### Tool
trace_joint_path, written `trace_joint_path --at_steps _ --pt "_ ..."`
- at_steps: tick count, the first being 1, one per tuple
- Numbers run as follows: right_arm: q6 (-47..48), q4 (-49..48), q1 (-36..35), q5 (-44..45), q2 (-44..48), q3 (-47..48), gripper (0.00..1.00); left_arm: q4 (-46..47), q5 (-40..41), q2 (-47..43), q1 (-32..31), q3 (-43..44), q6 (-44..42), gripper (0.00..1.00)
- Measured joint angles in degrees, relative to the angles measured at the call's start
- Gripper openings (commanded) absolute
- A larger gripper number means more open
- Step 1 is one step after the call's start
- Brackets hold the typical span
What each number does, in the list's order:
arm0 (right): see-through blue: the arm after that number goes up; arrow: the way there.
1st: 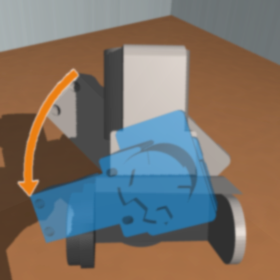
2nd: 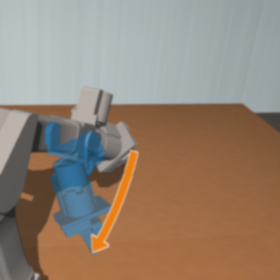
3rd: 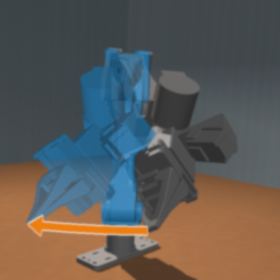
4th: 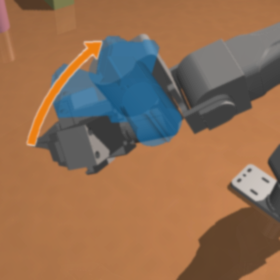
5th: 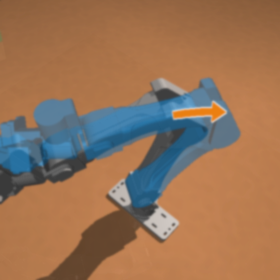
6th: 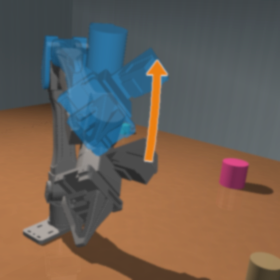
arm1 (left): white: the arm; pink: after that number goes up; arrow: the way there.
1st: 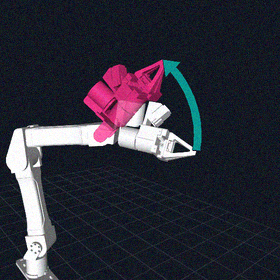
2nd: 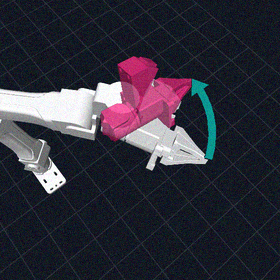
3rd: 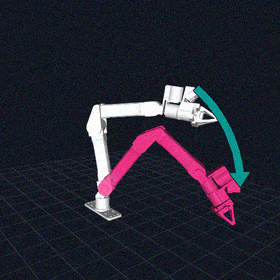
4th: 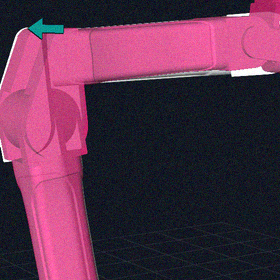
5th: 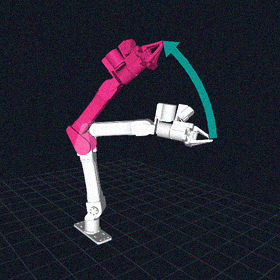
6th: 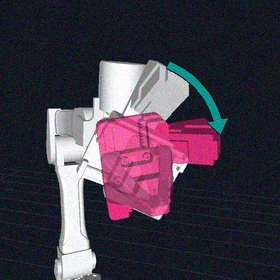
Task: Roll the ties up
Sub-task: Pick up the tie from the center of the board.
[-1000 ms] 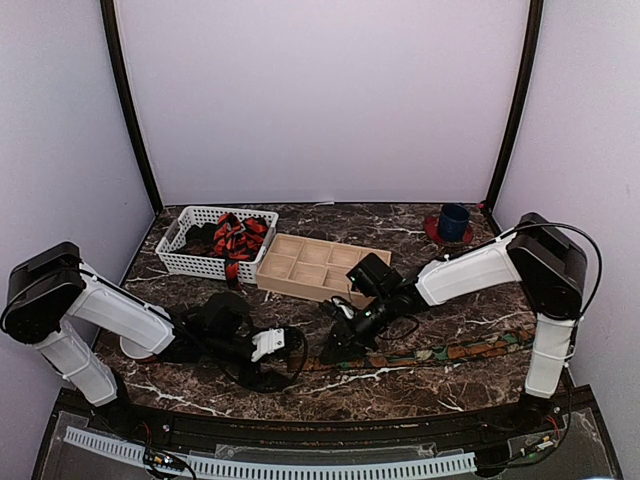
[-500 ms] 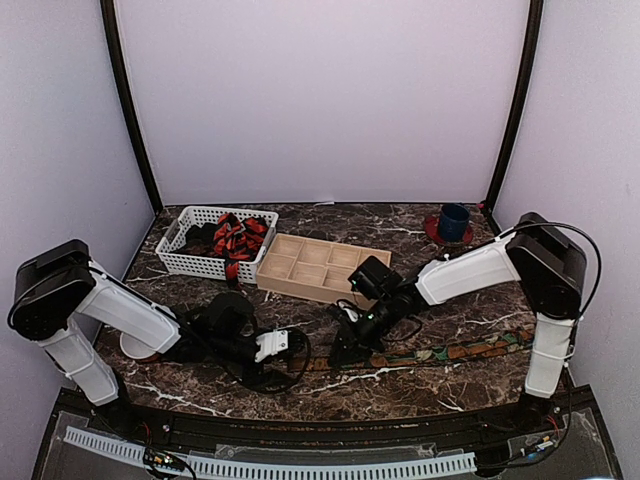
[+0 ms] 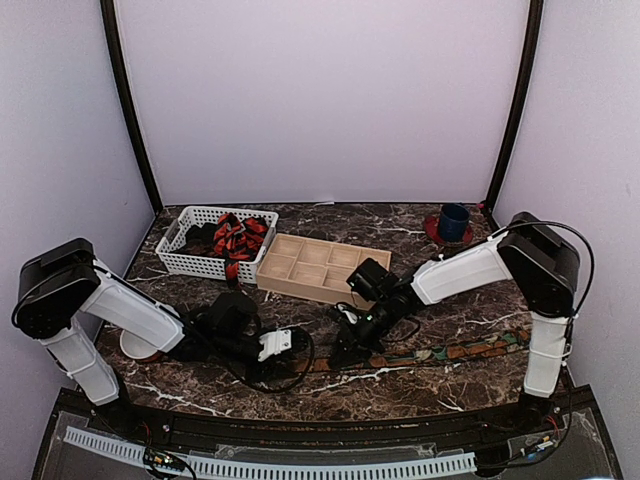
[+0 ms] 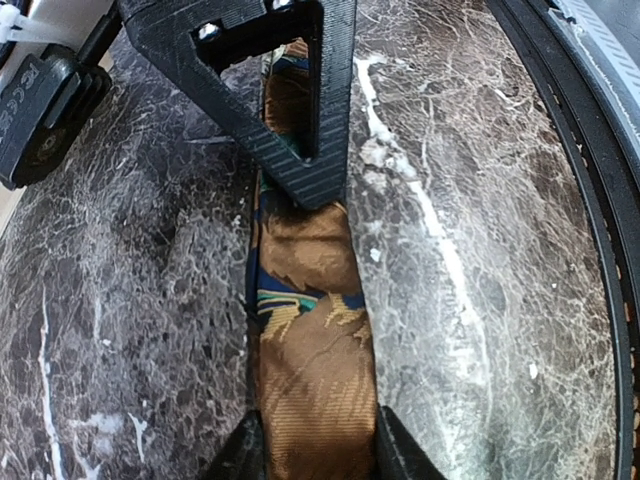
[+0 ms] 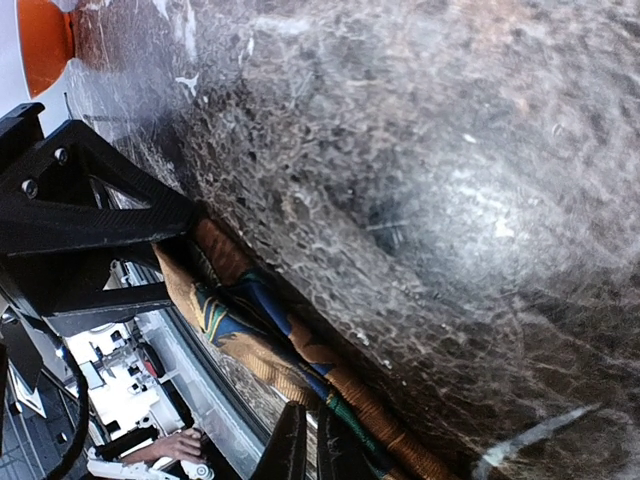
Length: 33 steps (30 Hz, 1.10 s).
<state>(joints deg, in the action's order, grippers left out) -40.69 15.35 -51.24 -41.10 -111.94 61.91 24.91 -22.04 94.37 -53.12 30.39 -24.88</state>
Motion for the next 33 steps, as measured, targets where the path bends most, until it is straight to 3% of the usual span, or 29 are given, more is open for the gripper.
trace_joint_path --at_steps 11,20,24,33 --pt "1.36 1.31 0.04 -1.09 -1.46 1.86 0.07 -3.85 -2.14 -4.5 -1.55 6.54 2.97 0.33" --pt "2.38 2.21 0.11 -1.07 -1.68 2.73 0.11 -1.66 -4.7 2.34 -3.69 13.68 5.95 0.28" --pt "2.75 2.97 0.59 0.33 0.79 1.92 0.19 -1.75 -4.5 2.91 -3.69 13.68 6.27 0.28" --pt "1.88 0.72 2.99 -1.55 13.14 -6.23 0.56 -1.88 -3.8 2.93 -3.82 13.79 6.23 0.28"
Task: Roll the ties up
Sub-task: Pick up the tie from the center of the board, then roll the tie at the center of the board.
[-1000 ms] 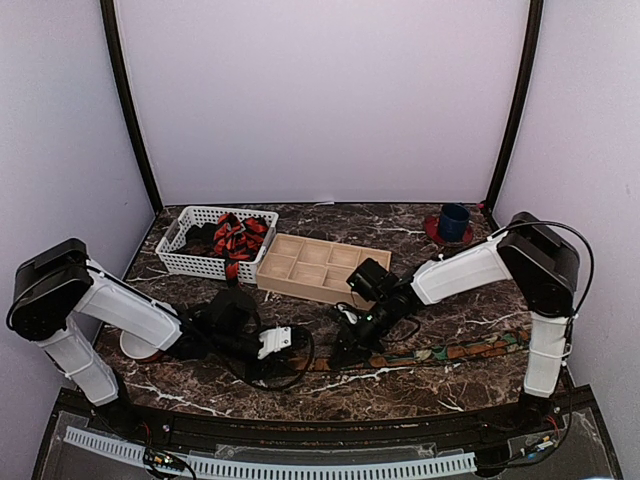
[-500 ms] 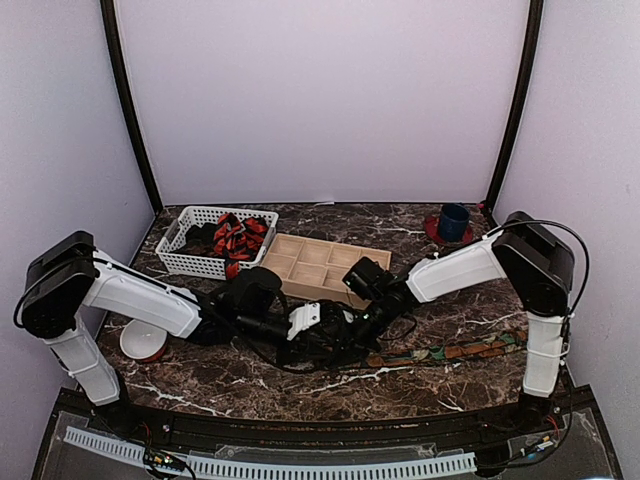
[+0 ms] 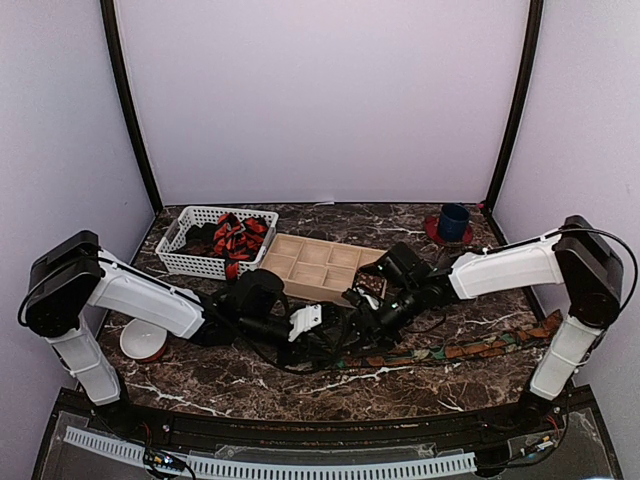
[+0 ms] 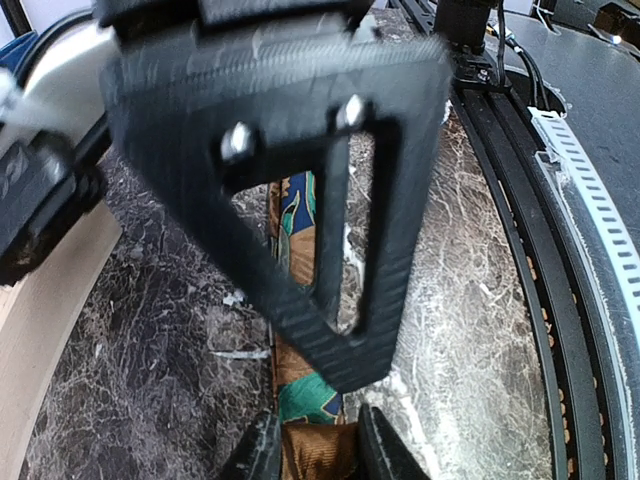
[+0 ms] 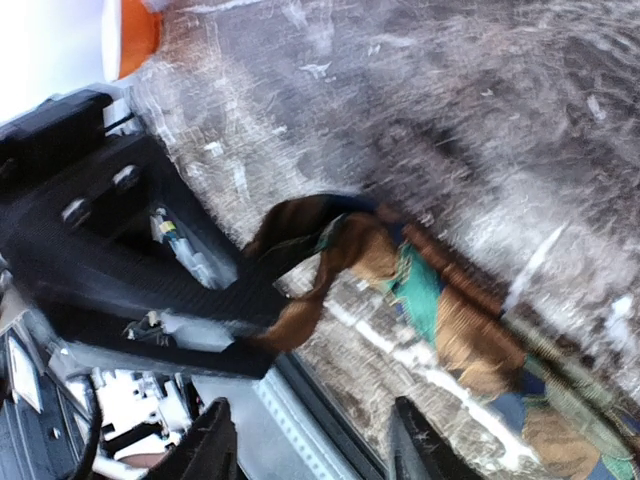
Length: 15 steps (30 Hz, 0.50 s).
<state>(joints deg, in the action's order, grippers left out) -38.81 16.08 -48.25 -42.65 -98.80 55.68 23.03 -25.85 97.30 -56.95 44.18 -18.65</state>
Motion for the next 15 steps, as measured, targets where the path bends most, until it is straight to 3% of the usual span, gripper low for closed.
trace_joint_path --at_steps 5,15 --pt "-6.19 -8.61 0.87 -4.04 3.56 -5.73 0.61 0.04 0.33 2.14 -0.76 2.03 0.02 0.28" --pt "-11.74 -16.52 0.94 -5.49 1.36 -7.32 0.48 0.72 1.27 5.73 -2.32 3.58 1.18 0.28"
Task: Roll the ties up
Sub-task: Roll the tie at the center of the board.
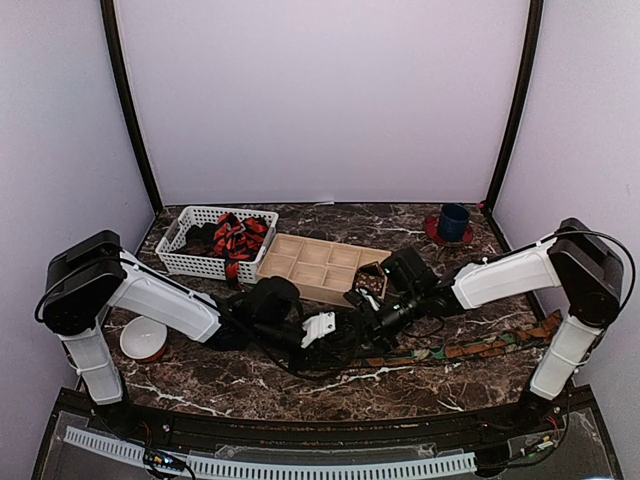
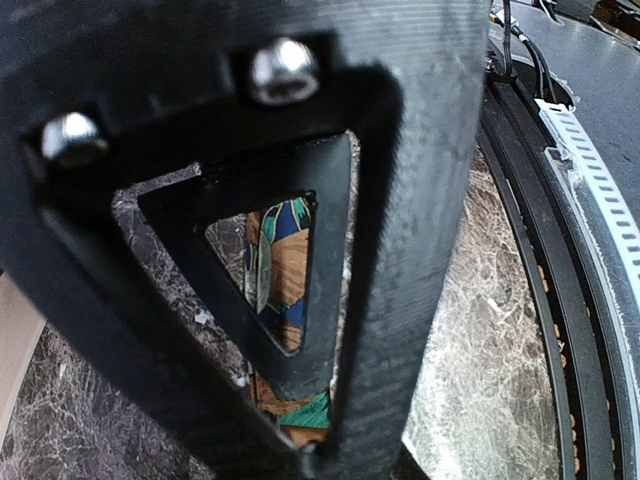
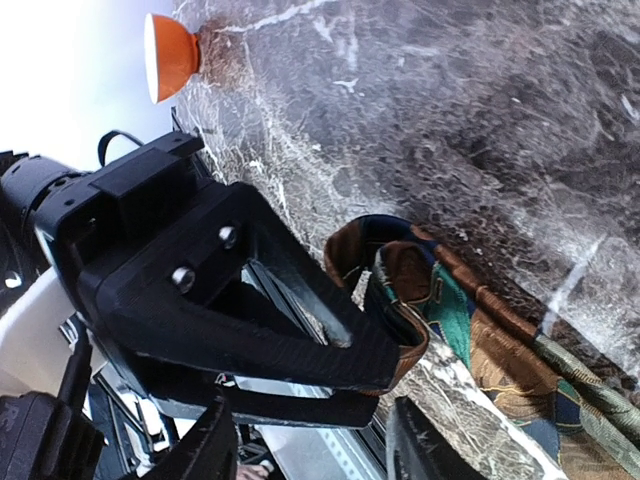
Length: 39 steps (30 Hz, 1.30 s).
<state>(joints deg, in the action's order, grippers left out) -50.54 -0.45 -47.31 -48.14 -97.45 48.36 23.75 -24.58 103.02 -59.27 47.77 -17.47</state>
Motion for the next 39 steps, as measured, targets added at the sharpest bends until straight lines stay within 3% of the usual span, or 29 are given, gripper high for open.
trace_joint_path --at_steps 19,39 --pt "-4.07 -10.32 -0.33 0.61 -4.24 -3.15 0.46 4.15 2.99 1.05 -0.17 -0.79 7.02 0.28" --pt "-4.24 -11.76 -0.7 0.81 -5.62 -5.14 0.46 5.84 3.13 1.81 -0.66 -1.7 8.7 0.32"
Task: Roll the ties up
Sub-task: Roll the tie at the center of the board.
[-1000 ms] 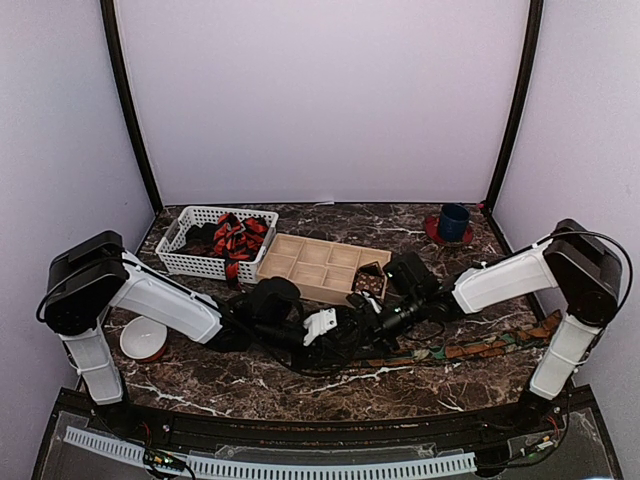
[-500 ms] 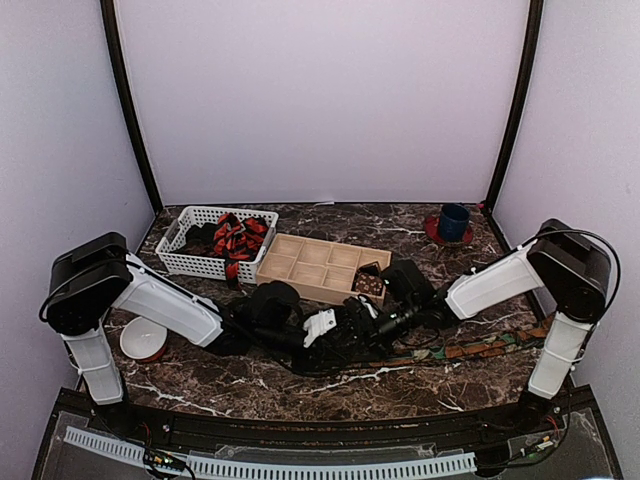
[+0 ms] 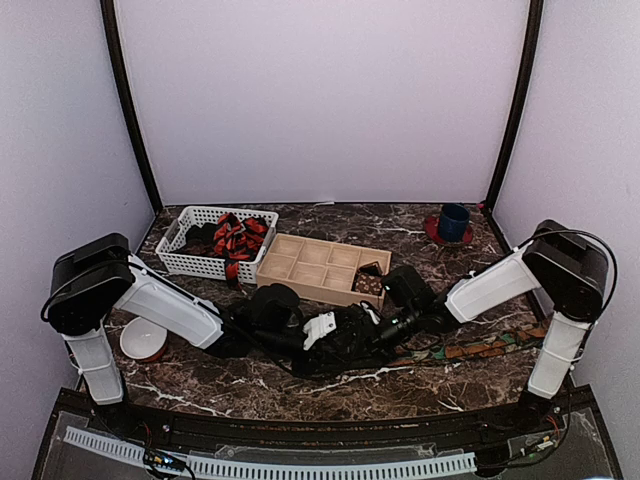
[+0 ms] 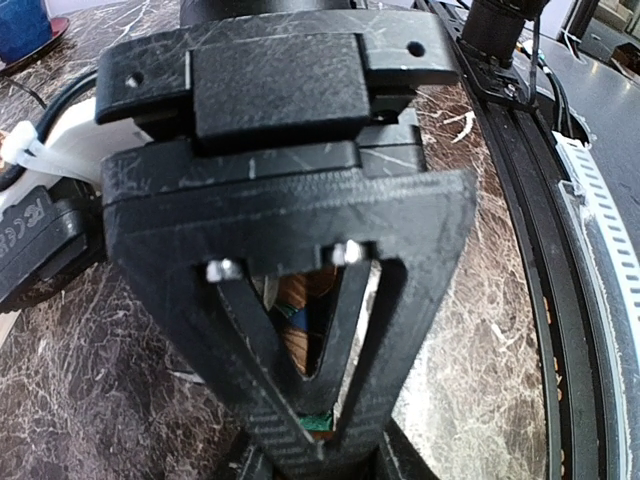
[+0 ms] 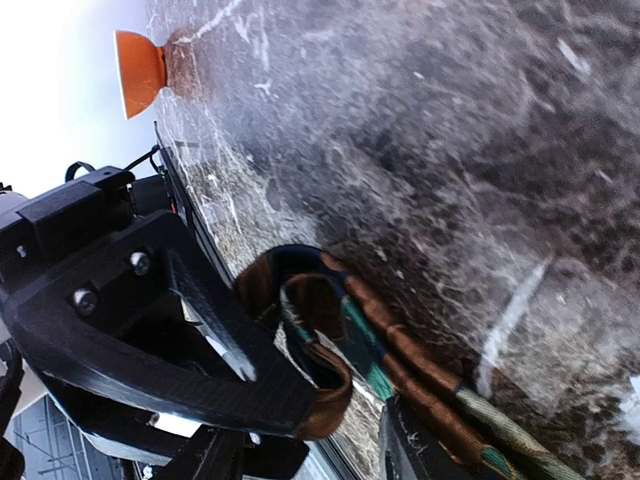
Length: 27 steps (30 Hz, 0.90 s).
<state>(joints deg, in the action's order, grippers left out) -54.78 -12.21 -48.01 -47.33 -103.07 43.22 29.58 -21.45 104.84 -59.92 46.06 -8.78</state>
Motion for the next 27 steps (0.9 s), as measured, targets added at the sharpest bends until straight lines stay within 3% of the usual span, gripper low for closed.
trace_joint_path --at_steps 3,9,15,21,22,23,27 --pt "-0.02 0.02 0.0 0.28 0.7 -0.98 0.46 0.0 -0.31 -0.02 0.0 -0.15 -0.76 0.32" --pt "-0.02 0.74 0.76 0.61 5.31 -3.28 0.46 0.0 -0.15 -0.7 -0.02 -0.66 -2.84 0.46" --pt "0.0 0.83 0.81 0.52 6.43 -3.39 0.46 -0.07 0.37 -0.7 0.15 -0.72 -3.52 0.49" --pt "0.0 1.97 0.83 0.52 7.04 -3.39 0.46 -0.07 0.5 -1.22 0.15 -1.01 -4.02 0.71" --pt "0.0 2.05 0.83 0.52 7.26 -3.39 0.56 -0.13 0.57 -2.36 0.17 -1.81 -3.82 0.74" --pt "-0.02 2.32 0.74 4.31 7.58 -3.39 0.41 -0.26 0.74 -4.2 0.17 -3.06 -3.58 0.76" --pt "1.7 3.17 1.11 6.95 7.87 -3.3 0.36 -2.67 1.81 -16.63 0.17 -9.42 -2.73 0.81"
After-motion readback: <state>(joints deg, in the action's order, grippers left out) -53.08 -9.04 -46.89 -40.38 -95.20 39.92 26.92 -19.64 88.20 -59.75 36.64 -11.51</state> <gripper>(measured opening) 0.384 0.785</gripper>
